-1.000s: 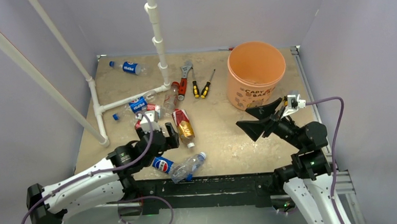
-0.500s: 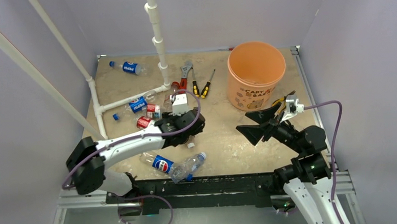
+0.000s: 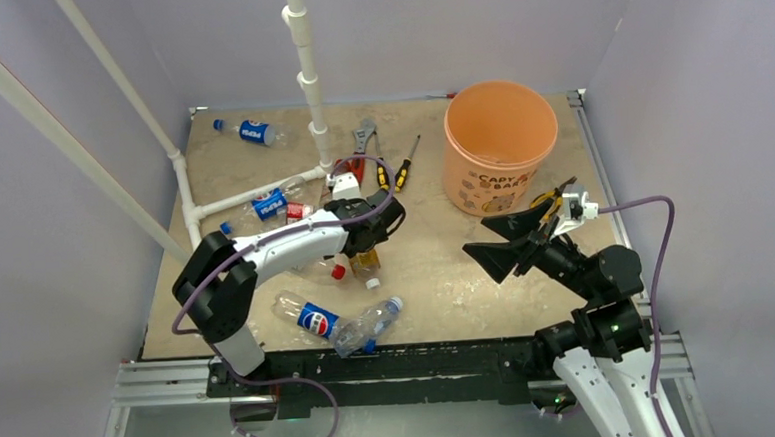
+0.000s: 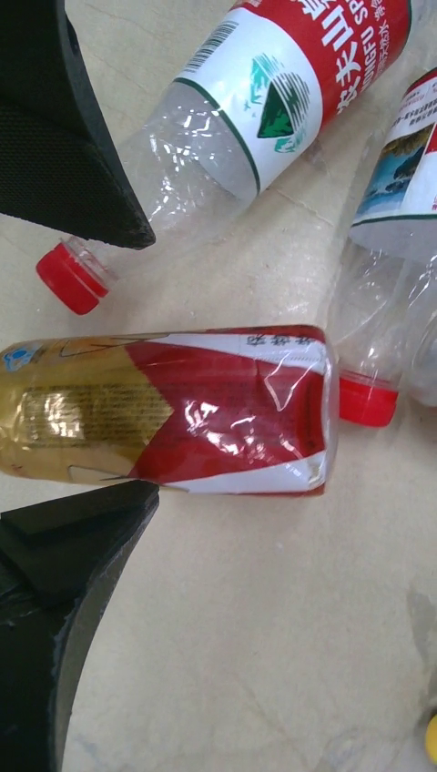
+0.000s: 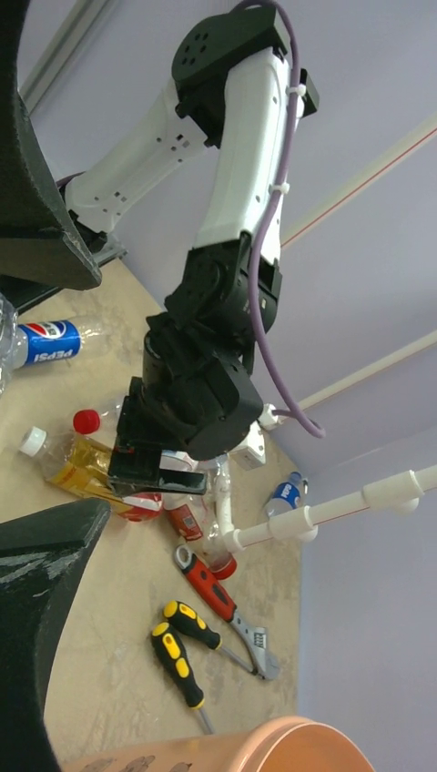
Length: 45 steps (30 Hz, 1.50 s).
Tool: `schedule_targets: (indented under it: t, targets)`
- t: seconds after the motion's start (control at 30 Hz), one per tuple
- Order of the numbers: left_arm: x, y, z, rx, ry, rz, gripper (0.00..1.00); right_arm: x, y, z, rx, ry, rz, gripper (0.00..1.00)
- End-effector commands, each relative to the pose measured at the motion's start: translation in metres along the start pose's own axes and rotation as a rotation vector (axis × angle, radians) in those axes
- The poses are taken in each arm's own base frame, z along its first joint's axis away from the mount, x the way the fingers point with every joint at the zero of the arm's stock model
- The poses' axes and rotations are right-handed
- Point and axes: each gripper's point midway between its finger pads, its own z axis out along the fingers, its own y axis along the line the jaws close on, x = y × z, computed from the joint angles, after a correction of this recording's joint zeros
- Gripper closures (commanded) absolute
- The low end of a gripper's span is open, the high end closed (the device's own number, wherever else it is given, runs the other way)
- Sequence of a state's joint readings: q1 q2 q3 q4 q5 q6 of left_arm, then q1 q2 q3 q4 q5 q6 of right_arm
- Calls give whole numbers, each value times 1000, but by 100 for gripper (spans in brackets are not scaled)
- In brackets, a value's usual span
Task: Put the plastic bottles in the bin
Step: Pick up the plastic bottle at the center of the board.
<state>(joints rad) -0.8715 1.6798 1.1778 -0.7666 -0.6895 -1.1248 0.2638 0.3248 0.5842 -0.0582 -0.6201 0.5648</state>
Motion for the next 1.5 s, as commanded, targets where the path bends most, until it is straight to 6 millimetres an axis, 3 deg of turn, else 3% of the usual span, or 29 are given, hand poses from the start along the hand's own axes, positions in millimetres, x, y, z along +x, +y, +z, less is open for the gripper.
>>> schedule_targets:
  t: [0.0,0.23,0.43,0.67,0.83,0.93,1.07,1.23,1.37,1.47]
  targets:
    - [-10,-8,9,2,29,-41,1,-14,13,-2,-33,-36,-32,12]
    - [-7,-13,34,-18,83,-41,1,-15,12,-2,-25,-34,-32,12]
    - [-3,-11,39,2,93,-57,4,-15,12,-3,-19,-33,-34,12]
    - [0,-13,36,67,92,-62,15,-14,12,-2,-22,-23,-37,12]
    - [2,-15,32,105,103,-64,29,-22,18,-2,-34,-25,-55,11]
    - [-8,-16,18,145,94,-85,37,-30,27,-2,-59,-27,-76,11]
    - [-38,-13,-16,233,30,-139,42,-42,39,2,-112,-29,-92,11]
    - [-76,-3,-68,370,-53,-217,43,-59,53,7,-161,-46,-103,11]
    - [-94,2,-105,535,-118,-306,43,-71,70,12,-266,-83,-61,11]
    - [-104,4,-133,695,-173,-379,43,-78,71,23,-301,-79,-31,11]
